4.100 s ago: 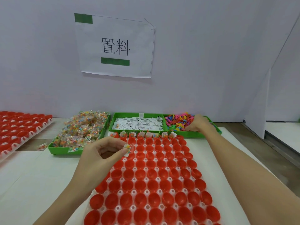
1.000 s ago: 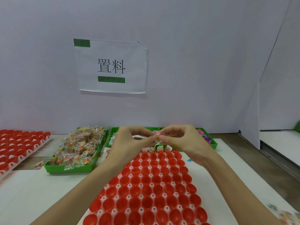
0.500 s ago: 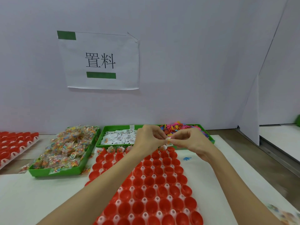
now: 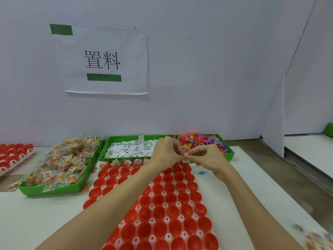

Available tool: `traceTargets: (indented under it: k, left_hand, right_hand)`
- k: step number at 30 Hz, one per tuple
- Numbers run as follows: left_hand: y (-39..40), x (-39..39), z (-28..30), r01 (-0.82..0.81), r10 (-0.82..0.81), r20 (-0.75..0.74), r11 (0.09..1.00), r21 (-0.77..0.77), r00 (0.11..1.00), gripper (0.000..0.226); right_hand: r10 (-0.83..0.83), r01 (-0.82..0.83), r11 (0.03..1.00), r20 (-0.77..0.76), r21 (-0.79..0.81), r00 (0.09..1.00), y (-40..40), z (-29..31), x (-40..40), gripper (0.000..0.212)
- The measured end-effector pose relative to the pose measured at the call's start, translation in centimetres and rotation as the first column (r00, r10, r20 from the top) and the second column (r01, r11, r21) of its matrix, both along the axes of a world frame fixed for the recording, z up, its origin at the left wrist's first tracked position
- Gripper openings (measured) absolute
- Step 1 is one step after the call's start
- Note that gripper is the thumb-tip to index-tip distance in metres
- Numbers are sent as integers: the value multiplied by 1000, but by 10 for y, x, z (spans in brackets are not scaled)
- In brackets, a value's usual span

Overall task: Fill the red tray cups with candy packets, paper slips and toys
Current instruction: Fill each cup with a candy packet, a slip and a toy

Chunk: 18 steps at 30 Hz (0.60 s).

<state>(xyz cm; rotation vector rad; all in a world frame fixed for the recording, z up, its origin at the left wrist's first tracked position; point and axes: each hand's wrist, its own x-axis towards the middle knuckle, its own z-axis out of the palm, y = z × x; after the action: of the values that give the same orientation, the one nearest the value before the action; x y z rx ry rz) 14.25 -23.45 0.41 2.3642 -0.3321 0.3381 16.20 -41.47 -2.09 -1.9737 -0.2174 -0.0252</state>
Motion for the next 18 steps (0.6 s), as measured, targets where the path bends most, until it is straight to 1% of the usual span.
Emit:
traceTargets:
  k: [4,7,10,14,18]
  left_hand:
    - [4,3,-5,24,-25,31,999,42,999,8]
    - [4,5,-11,34,-37,56,998,56,998,8]
    - [4,6,-17,13,-25,97,993,120,995,9]
    - [4,4,-19,2,-30,140,980,198,990,3]
    - [0,2,-18,-24,-9,146,974,225,989,7]
  right_hand:
    - [-21,21,999,1,-30,1000,4,-4,0,12]
    - [-42,45,996,46,-83,998,6,-5,0,12]
    - [-53,65,987,86,-146,995,10,-5,0,13]
    - [-60,81,974,101,-212,993,15,-6,2,13]
    - [-79,105,962,113,-252,990,16,-7,1,15]
